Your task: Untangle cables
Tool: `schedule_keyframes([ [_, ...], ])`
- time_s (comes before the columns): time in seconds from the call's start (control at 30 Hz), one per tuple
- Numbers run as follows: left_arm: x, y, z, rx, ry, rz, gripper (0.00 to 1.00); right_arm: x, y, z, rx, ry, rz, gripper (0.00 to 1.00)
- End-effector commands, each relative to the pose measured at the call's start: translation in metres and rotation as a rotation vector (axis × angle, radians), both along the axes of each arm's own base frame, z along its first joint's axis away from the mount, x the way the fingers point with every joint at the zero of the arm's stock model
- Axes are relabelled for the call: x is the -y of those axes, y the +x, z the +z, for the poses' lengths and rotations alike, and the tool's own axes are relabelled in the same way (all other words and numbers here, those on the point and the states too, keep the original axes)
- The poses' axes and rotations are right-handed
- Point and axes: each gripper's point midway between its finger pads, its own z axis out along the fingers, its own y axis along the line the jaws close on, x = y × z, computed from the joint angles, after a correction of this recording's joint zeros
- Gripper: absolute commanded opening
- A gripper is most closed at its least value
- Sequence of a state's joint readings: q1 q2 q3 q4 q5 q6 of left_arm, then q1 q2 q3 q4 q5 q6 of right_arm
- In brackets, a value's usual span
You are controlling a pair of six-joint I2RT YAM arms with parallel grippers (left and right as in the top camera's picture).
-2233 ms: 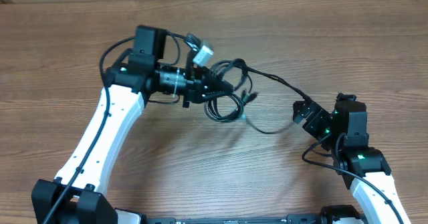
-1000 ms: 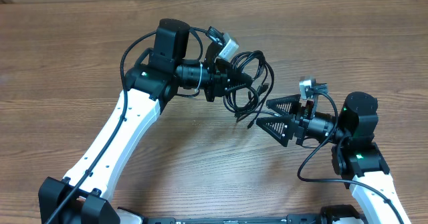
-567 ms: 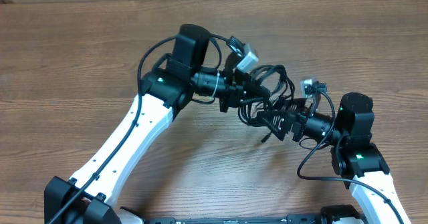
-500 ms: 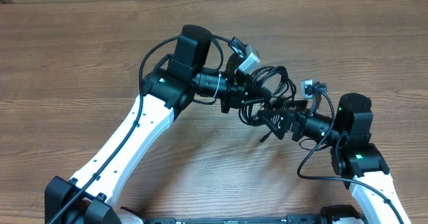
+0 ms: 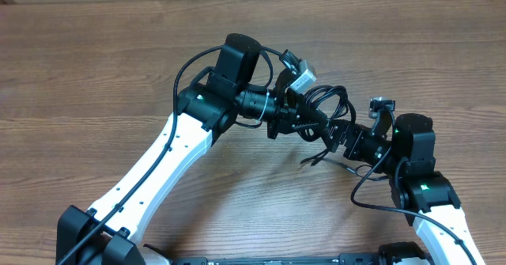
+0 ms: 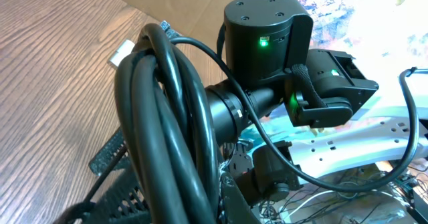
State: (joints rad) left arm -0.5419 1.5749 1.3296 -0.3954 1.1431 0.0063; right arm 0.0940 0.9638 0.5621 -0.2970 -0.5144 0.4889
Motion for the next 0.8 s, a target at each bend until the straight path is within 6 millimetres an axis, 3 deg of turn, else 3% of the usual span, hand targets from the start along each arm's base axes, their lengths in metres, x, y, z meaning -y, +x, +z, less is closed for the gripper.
schedule_keyframes([
  [0.0,-0.004,-0.030,0.033,-0.014,-0.112,-0.149,0.04,0.038,0.013,-0.019,-0.040,-0.131,-0.197,1.00],
  [0.17,-0.009,-0.030,0.042,0.003,-0.157,-0.180,0.04,0.047,0.011,-0.026,-0.065,-0.166,-0.234,1.00],
  [0.4,-0.027,-0.009,0.045,0.011,-0.169,-0.122,0.04,0.049,0.010,-0.028,-0.072,-0.176,-0.242,1.00],
  [0.63,-0.029,0.046,0.017,-0.108,0.011,0.223,0.04,0.026,0.013,-0.011,-0.014,-0.080,-0.137,1.00],
  [0.77,-0.043,0.098,-0.003,-0.263,0.114,0.608,0.04,0.008,0.013,0.005,0.039,-0.005,-0.048,1.00],
])
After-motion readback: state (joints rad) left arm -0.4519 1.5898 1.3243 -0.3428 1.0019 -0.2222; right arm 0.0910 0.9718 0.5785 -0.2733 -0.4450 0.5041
